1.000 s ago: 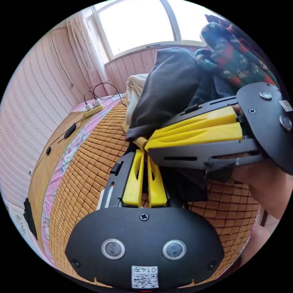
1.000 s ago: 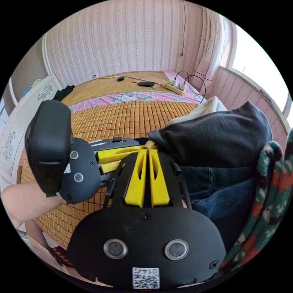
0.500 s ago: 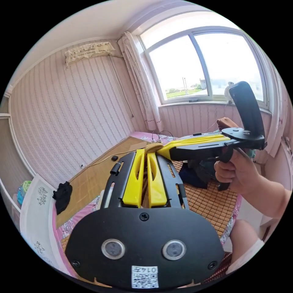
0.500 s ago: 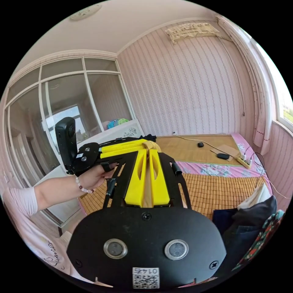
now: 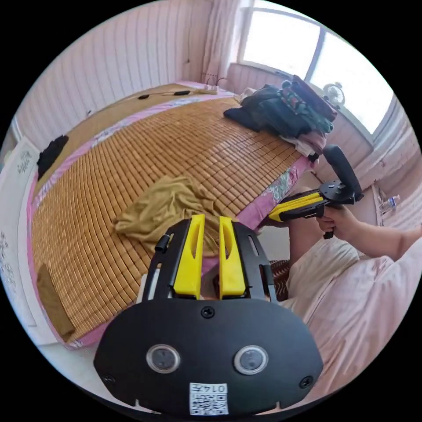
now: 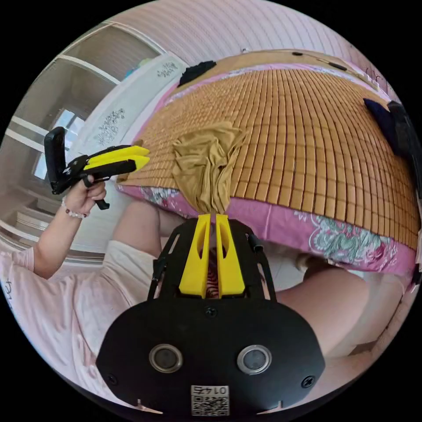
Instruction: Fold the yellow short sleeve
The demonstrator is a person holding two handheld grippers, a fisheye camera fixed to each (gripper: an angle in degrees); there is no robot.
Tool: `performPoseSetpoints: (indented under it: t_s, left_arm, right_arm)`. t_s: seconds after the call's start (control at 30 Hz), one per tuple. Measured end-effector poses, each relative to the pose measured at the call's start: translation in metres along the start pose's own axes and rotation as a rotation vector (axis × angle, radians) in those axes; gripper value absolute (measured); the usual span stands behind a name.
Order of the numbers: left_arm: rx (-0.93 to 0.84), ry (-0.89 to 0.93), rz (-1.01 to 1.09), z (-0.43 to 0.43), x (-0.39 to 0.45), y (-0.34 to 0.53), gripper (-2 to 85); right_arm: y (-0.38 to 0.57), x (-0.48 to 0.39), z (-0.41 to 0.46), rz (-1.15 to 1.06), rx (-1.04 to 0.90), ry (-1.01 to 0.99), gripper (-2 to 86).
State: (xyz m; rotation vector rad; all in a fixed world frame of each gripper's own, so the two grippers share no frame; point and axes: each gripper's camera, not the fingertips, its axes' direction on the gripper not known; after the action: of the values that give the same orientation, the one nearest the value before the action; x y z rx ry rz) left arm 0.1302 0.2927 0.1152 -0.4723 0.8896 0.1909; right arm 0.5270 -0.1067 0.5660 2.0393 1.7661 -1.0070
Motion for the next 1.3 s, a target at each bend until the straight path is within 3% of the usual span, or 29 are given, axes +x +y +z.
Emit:
performPoseSetpoints:
  t_s: [0.23,0.53,0.93,1.2,1.3]
  left_arm:
    - [0.020,0.012,-0.298,-0.025,-0.058,0.072,5.2]
    - [-0.230,0.046,-0.337,0.002,-0.086,0.047,9.4]
    - [-0.381,0.178,-0.419,-0.012,-0.106,0.054,8.4]
    - [-0.373,0.135,-0.363,-0.062,-0.100,0.078,-0.4]
    - [-0.290,0.177,-0.348,-0.106,-0.097,0.096,-0.8]
  right_arm:
    - [-0.033,0.007,-0.007,0.016,0.027,0.050,2.1]
    - [-0.153,-0.019,0.025,-0.120,-0.058,0.199,7.1]
    - [-0.288,-0.019,0.073,-0.163,-0.106,0.406,10.4]
    - [-0.292,0.007,0.090,-0.071,-0.176,0.370,4.5]
    - [-0.269,0.024,0.052,-0.063,-0.097,0.195,0.3]
